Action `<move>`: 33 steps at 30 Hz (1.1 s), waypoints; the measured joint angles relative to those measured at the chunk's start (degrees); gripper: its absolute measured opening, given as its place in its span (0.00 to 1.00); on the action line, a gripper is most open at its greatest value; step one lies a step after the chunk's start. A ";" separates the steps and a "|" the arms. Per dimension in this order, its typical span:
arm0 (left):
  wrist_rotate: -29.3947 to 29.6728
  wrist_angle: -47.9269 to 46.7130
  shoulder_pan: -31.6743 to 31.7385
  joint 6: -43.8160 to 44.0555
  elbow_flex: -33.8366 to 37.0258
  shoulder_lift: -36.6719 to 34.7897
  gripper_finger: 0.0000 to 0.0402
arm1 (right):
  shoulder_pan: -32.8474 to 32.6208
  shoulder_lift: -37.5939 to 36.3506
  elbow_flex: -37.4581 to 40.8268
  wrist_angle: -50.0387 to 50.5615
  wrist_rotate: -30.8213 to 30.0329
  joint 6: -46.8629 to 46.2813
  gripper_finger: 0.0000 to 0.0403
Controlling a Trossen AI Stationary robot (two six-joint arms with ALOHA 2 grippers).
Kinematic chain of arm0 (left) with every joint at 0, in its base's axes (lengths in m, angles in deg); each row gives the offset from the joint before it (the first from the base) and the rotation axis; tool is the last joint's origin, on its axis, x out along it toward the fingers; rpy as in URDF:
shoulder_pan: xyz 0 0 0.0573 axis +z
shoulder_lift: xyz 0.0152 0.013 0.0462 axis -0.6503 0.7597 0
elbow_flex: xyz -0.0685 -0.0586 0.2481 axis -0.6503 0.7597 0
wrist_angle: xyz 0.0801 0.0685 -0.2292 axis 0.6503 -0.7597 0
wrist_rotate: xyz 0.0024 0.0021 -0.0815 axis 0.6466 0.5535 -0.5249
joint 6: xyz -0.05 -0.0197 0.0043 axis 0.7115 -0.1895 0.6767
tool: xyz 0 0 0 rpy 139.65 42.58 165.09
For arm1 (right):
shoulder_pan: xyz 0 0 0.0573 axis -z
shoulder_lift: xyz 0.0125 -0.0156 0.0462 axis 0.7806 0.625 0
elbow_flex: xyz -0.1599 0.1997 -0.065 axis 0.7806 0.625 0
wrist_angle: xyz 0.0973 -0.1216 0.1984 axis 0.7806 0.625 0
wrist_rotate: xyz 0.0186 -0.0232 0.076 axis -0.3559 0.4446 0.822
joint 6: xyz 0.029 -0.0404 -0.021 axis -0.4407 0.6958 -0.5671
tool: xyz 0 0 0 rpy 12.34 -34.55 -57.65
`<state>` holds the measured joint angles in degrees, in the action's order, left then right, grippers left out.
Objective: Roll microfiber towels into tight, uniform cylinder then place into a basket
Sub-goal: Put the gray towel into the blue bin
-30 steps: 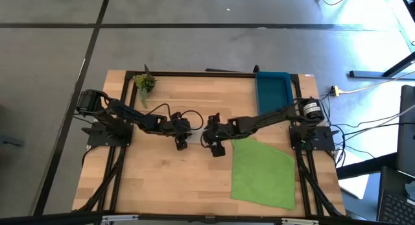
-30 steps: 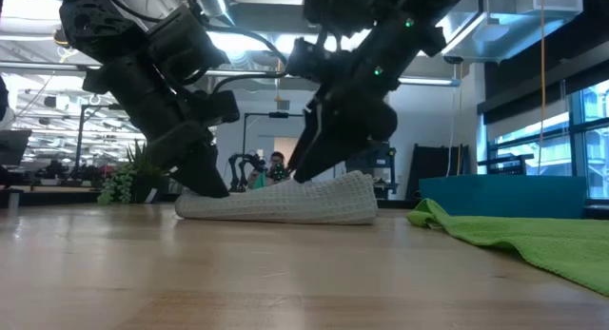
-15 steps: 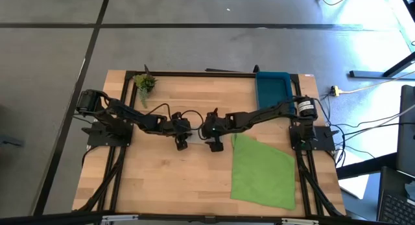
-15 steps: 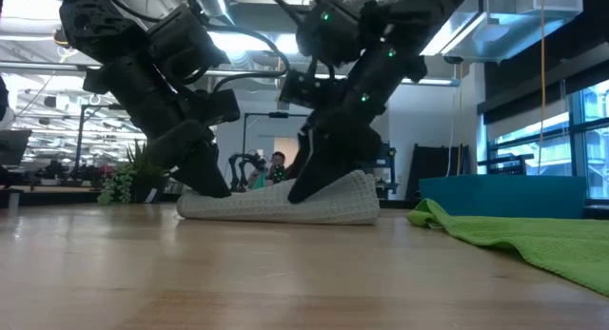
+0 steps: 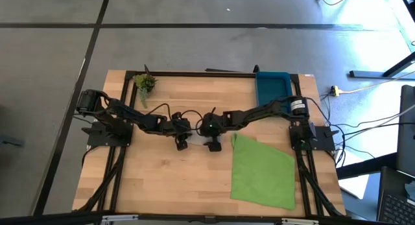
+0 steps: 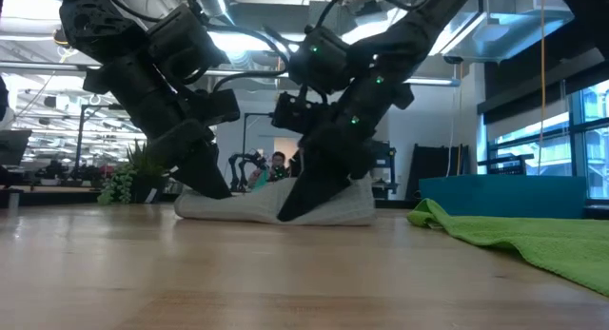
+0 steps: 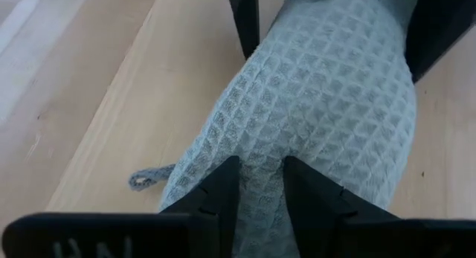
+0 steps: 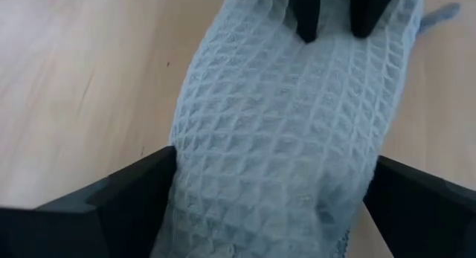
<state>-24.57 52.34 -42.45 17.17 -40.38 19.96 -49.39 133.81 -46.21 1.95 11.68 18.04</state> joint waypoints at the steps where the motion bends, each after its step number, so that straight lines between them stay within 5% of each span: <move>1: 0.00 0.00 0.00 0.00 0.00 0.00 0.24 | 0.21 0.53 0.00 -0.41 0.09 -0.01 0.99; 22: 0.00 0.02 -0.02 0.00 0.00 0.00 0.24 | 1.20 1.67 0.02 -0.48 1.97 0.82 0.97; 33: 0.00 0.02 -0.02 0.00 0.00 0.00 0.24 | 1.34 1.58 0.02 0.47 1.87 -0.08 0.70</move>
<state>-24.57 52.36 -42.47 17.17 -40.38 19.96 -48.05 135.39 -46.19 2.42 13.55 17.96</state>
